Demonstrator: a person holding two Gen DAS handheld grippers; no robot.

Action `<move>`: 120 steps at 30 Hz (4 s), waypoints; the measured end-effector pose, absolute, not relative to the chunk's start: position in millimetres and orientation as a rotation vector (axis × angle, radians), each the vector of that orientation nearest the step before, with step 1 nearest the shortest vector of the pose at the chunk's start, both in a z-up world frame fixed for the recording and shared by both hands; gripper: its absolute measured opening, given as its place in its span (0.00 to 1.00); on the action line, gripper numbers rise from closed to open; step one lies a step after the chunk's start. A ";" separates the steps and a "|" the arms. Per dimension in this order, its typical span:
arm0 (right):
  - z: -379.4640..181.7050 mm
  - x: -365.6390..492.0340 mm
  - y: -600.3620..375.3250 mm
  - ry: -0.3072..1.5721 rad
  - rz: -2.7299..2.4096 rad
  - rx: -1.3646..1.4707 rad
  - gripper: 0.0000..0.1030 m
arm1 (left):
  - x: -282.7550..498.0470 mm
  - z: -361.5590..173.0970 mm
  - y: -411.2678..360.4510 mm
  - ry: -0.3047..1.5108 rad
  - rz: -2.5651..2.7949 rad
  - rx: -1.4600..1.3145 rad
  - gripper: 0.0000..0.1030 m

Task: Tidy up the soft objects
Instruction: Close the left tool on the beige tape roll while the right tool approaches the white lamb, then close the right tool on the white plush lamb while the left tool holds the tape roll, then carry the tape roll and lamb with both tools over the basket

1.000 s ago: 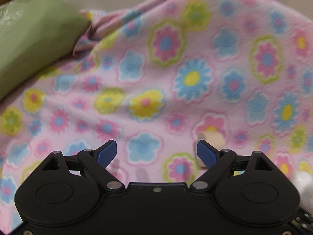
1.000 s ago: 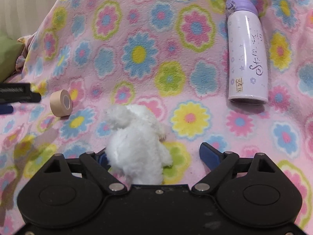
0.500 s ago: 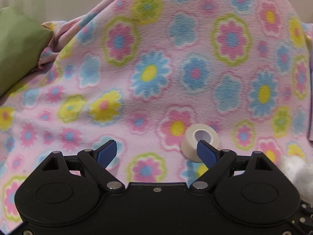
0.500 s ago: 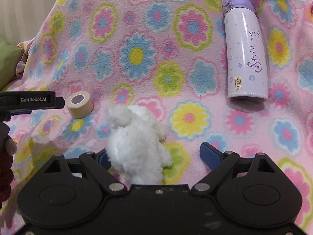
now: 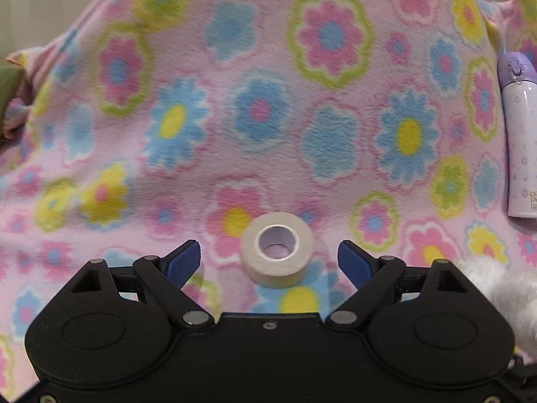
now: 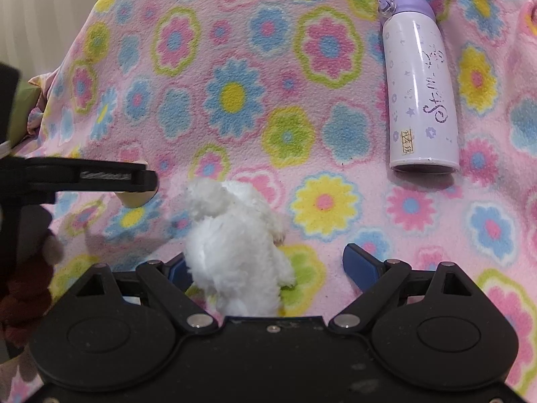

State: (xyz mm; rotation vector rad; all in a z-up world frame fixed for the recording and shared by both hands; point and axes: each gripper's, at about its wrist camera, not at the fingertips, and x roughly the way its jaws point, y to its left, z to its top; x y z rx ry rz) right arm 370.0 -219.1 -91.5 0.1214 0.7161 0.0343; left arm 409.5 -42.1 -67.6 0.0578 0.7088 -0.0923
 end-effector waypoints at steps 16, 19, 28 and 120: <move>-90.6 369.5 -219.8 0.721 0.034 0.133 0.88 | 386.7 -66.2 -11.9 0.756 -0.174 -0.031 0.46; -90.5 369.4 -220.0 0.722 0.035 0.133 0.88 | 364.2 -69.6 -1.2 0.760 -0.173 -0.032 0.46; -88.7 367.5 -224.2 0.713 0.021 0.166 0.87 | 345.2 -88.0 -1.0 0.698 -0.141 0.063 0.48; 59.2 135.2 -216.1 0.641 0.177 0.312 0.60 | 153.4 33.8 8.2 0.765 -0.160 -0.009 0.46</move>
